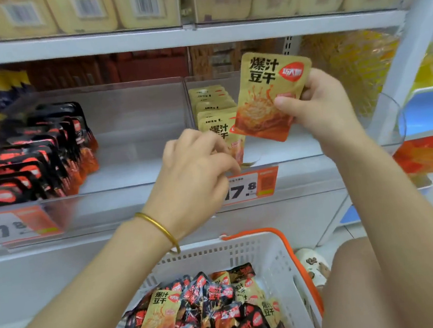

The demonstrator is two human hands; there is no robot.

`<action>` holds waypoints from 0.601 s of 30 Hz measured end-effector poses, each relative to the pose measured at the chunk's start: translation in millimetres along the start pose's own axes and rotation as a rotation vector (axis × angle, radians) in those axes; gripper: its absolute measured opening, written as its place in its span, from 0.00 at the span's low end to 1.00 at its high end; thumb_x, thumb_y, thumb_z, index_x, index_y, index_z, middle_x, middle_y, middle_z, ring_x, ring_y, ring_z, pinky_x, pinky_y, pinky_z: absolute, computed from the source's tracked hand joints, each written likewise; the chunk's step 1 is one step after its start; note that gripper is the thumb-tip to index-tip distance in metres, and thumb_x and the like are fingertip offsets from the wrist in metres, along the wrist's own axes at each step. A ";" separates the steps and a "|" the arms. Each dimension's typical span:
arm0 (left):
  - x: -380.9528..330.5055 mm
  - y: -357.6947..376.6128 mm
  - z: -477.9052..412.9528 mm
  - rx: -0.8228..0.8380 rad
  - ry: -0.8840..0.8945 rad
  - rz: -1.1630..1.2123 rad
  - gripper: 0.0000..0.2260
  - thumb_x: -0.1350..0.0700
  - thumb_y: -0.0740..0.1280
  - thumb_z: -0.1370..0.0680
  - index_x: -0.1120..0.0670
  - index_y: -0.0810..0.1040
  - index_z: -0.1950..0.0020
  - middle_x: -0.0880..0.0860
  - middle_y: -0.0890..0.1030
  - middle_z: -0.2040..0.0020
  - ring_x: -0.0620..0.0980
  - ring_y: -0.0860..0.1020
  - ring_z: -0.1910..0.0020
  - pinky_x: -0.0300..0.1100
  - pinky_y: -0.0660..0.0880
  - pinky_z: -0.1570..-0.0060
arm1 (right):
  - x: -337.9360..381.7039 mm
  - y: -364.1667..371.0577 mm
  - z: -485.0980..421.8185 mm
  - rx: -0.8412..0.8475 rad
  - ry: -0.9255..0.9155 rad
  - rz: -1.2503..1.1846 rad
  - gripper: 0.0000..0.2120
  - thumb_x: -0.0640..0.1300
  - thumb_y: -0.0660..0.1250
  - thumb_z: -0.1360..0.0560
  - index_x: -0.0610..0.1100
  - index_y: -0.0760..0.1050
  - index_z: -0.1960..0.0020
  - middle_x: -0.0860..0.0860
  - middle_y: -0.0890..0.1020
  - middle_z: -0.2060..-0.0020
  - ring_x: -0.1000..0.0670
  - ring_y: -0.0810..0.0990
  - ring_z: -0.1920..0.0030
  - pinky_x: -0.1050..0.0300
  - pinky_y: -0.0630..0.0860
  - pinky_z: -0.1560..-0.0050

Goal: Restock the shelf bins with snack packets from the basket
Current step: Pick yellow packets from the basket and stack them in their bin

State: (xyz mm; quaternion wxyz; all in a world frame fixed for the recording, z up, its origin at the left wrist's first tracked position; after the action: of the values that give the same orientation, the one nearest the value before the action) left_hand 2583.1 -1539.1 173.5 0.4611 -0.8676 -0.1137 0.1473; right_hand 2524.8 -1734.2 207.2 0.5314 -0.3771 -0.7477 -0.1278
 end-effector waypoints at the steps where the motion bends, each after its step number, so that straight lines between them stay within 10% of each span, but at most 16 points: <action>1: 0.6 3.0 -0.8 0.013 0.003 -0.009 0.14 0.57 0.58 0.29 0.47 0.83 0.57 0.47 0.77 0.53 0.52 0.68 0.49 0.44 0.57 0.53 | -5.1 1.3 -3.5 0.008 0.014 -0.012 0.13 0.32 0.68 0.30 0.50 0.75 0.56 0.50 0.83 0.57 0.48 0.82 0.52 0.46 0.79 0.48; 18: 6.9 14.3 -41.3 0.219 0.087 -0.427 0.26 0.49 0.42 0.29 0.53 0.80 0.62 0.47 0.81 0.58 0.51 0.73 0.51 0.52 0.58 0.43 | -34.9 -14.7 11.1 -0.143 0.080 -0.243 0.14 0.39 0.67 0.31 0.42 0.74 0.46 0.44 0.83 0.51 0.45 0.82 0.49 0.45 0.80 0.50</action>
State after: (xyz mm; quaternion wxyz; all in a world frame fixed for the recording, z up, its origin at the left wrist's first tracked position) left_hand 2605.3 -1576.4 182.5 0.5774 -0.7743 -0.2580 0.0206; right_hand 2512.0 -1752.5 174.8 0.5133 -0.3151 -0.7551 -0.2591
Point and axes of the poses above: each hand's wrist, its own z-axis away from the middle knuckle, its own y-axis out of the palm, x = y × z, the point moved 3 cm from there along -z, towards the middle knuckle
